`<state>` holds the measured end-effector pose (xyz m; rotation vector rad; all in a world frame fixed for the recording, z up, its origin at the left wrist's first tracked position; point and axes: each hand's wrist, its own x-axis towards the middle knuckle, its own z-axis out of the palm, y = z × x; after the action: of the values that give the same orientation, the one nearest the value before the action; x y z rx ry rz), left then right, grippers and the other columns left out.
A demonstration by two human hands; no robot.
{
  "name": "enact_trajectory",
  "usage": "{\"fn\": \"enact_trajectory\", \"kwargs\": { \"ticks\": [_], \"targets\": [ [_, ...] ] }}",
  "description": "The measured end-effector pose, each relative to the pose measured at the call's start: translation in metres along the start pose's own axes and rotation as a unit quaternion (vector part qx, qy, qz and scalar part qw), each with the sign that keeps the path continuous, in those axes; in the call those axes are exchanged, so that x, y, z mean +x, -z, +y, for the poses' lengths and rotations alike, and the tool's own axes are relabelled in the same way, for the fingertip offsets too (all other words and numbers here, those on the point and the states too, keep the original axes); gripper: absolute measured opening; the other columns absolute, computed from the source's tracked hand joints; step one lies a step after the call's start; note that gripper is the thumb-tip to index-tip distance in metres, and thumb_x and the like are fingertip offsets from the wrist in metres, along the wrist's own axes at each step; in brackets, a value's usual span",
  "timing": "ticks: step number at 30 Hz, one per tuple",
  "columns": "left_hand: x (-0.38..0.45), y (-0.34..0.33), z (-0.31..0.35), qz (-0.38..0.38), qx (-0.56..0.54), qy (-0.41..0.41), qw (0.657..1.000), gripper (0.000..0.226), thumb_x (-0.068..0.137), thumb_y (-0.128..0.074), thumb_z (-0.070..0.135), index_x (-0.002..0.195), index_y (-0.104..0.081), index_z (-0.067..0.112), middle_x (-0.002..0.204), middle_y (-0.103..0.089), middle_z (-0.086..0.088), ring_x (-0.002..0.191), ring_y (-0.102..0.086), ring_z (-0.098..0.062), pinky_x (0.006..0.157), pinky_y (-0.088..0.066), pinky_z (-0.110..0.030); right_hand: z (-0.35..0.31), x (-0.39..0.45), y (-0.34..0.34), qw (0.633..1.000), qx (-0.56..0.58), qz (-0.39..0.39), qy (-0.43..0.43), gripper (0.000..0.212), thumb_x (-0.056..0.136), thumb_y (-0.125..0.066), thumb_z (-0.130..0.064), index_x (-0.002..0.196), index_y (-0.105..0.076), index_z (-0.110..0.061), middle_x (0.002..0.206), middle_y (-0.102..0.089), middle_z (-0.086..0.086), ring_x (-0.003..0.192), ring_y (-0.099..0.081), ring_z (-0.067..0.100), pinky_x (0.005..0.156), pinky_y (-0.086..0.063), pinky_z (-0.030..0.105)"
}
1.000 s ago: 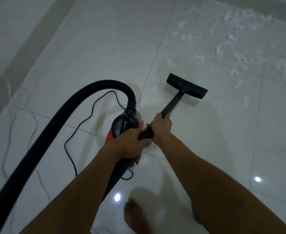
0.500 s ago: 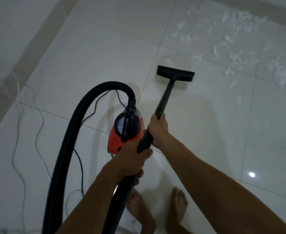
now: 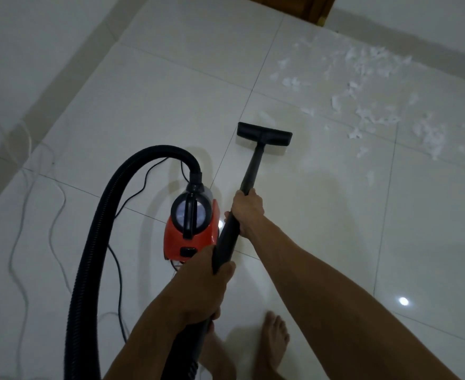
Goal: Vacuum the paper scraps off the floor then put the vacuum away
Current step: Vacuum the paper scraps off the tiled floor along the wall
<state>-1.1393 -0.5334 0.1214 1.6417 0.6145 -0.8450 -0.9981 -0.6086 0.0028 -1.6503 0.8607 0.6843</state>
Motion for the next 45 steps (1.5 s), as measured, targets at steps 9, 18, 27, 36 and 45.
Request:
{"fn": "enact_trajectory", "kwargs": {
  "ticks": [9,18,27,36,45],
  "targets": [
    [0.02,0.011,0.008,-0.007,-0.02,0.075,0.997,0.016,0.102,-0.05,0.026,0.113,-0.052,0.014,0.066,-0.051,-0.007,0.041,-0.052,-0.011,0.041,-0.047,-0.025,0.01,-0.001,-0.01,0.998,-0.051,-0.016,-0.028,0.051,0.101,-0.047,-0.021,0.15,-0.035,-0.015,0.116,-0.062,0.014,0.063,-0.057,0.017,0.05,-0.053,0.029],
    [0.02,0.034,0.016,-0.028,-0.003,0.051,0.998,0.017,0.102,-0.046,0.023,0.118,-0.046,0.019,0.068,-0.051,-0.007,0.039,-0.051,-0.01,0.04,-0.045,-0.024,-0.018,-0.005,-0.023,0.998,-0.047,-0.019,-0.04,0.057,0.097,-0.045,-0.01,0.152,-0.031,-0.017,0.118,-0.06,0.018,0.065,-0.06,0.021,0.053,-0.055,0.03],
    [0.039,0.048,0.02,-0.027,-0.032,0.034,0.999,0.017,0.103,-0.046,0.025,0.118,-0.05,0.019,0.066,-0.053,-0.008,0.04,-0.054,-0.015,0.042,-0.048,-0.027,-0.027,-0.011,-0.036,0.985,-0.17,0.0,0.013,0.064,0.103,-0.04,-0.016,0.16,-0.012,-0.019,0.117,-0.058,0.012,0.056,-0.049,0.011,0.04,-0.04,0.019],
    [0.057,0.052,0.019,-0.026,-0.06,0.005,0.998,0.011,0.103,-0.045,0.024,0.11,-0.052,0.019,0.062,-0.051,-0.007,0.038,-0.05,-0.015,0.041,-0.046,-0.025,-0.032,0.006,-0.04,0.992,-0.125,0.015,0.015,0.057,0.104,-0.036,-0.02,0.158,-0.021,-0.021,0.129,-0.057,0.016,0.063,-0.053,0.016,0.023,-0.027,0.009],
    [0.104,0.053,0.062,-0.019,-0.053,0.003,0.998,0.015,0.104,-0.044,0.026,0.113,-0.053,0.018,0.059,-0.051,-0.009,0.034,-0.05,-0.012,0.039,-0.045,-0.023,-0.073,0.06,-0.044,0.991,-0.129,0.019,0.035,0.053,0.094,-0.039,-0.02,0.147,-0.034,-0.018,0.114,-0.061,0.014,0.095,-0.068,0.035,0.079,-0.061,0.047]
  ]
}}
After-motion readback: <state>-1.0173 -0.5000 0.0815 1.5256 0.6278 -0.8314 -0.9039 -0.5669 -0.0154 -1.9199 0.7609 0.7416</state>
